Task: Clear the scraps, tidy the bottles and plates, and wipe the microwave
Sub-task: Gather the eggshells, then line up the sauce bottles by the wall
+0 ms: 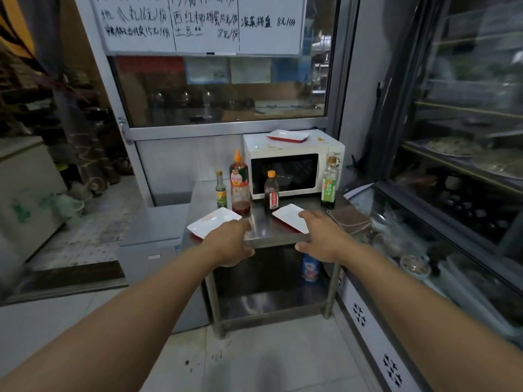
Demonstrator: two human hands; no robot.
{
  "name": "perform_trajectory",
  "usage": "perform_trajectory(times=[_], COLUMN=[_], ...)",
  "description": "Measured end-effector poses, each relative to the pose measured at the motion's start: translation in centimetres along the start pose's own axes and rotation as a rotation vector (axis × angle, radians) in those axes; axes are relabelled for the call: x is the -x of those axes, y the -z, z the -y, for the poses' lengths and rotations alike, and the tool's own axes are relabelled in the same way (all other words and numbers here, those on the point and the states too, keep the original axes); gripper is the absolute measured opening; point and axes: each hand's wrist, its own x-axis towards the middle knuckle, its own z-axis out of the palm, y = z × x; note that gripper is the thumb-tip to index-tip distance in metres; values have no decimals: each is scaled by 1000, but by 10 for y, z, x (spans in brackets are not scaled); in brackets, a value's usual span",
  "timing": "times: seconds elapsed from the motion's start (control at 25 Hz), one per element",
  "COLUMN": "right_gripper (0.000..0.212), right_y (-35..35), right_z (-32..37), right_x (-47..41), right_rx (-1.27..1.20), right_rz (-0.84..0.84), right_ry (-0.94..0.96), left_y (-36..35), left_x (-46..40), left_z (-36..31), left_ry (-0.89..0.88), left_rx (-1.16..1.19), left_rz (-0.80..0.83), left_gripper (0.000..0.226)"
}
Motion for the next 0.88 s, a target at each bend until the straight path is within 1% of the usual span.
perform_trajectory(times=[0.16, 0.24, 0.36, 0.56, 0.88], right_gripper=[73, 71, 68, 65, 68], right_y=[4, 6, 7, -1, -28], right_z=[-33, -52, -76, -110, -148], right_x=[-70, -108, -159, -216, -302], right_rx=[-29, -50, -62, -71, -78], right_rz=[-4, -1, -6, 17, 29], right_ry=[17, 27, 46, 27, -65], left_y=[-3, -6, -15, -32, -72], left_x=[-74, -115, -169, -236, -343], left_z=[-2, -3, -6, -1, 30], left_ry=[-2, 6, 39, 72, 70], left_rx=[16, 40, 71, 40, 93], left_rz=[-7, -1, -11, -15, -6], left_gripper=[53, 56, 57, 48, 58])
